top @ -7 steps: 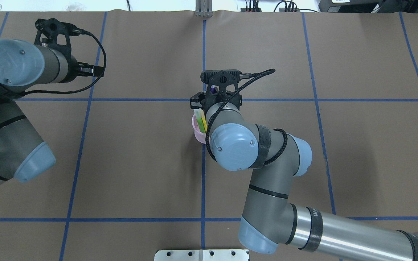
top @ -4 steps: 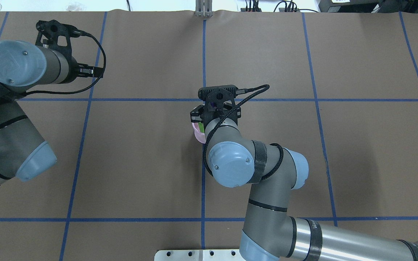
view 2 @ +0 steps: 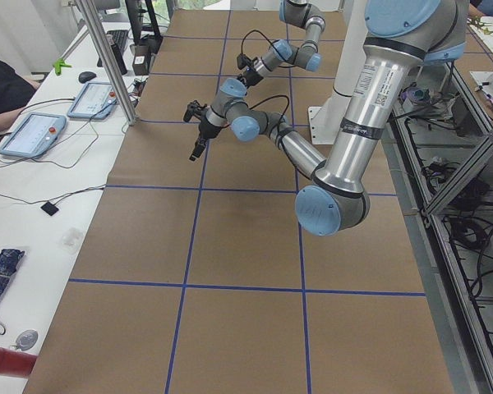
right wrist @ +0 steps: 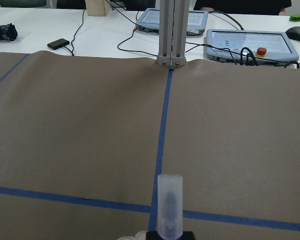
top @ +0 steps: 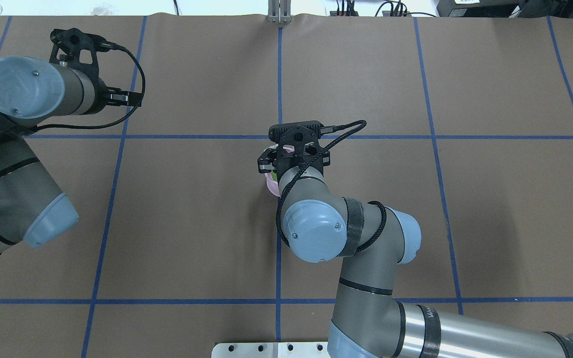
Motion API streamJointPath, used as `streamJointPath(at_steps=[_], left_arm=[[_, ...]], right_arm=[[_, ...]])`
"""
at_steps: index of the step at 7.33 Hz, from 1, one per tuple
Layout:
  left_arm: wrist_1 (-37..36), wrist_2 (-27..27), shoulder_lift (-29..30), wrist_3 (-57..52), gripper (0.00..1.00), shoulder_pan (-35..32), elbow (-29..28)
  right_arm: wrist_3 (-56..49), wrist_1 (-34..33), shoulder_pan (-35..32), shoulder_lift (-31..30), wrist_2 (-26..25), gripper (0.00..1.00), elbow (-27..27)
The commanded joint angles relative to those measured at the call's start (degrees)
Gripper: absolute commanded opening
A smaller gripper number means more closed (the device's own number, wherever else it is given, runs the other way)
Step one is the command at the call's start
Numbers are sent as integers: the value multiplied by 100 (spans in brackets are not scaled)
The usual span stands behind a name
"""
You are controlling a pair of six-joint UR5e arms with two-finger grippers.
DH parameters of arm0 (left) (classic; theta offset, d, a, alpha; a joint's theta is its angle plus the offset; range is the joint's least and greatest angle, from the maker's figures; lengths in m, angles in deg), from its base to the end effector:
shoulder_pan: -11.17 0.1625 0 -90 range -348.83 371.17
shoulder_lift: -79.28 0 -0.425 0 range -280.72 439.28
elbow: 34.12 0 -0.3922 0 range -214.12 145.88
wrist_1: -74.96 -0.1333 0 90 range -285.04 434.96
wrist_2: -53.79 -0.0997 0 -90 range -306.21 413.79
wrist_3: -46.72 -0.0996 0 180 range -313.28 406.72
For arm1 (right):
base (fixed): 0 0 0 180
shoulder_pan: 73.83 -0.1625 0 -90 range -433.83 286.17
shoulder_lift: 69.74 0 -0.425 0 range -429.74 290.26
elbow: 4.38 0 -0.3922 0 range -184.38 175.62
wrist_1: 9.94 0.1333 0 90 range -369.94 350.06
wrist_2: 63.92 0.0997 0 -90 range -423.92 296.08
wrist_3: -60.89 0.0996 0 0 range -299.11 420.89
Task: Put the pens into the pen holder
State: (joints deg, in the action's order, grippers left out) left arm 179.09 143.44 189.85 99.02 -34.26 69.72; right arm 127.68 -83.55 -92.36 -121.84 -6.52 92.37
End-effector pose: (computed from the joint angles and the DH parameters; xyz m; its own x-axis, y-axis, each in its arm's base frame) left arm 0.3352 -0.5311 0.3300 0.8052 0.0540 -0.5905 0.2821 0.8411 0.4615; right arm -0.5681 -0.3876 0.1756 0.7036 -0.1143 0.7013 -0.4759 0.6571 0.5846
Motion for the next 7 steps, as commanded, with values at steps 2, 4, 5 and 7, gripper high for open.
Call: streamJointPath(at_steps=[2,4,5,7], left_arm=[[81,70,0,-287,99,-192,-39],[-15,1258,0,-1103,99,-840,-136],[-303,1875,-9,-1673,99,-1192,-180],[-1959,2074,149,-3411,100,-1651,-75]], right_arm=[[9,-117,-464,50,1089,100,500],[-17,-1236,-1229,15,2620,100,1053],[-235,-2001,-1693,-11,3349,100,1309],[-1627,-3295,-2643,-90,4443,100,1486]])
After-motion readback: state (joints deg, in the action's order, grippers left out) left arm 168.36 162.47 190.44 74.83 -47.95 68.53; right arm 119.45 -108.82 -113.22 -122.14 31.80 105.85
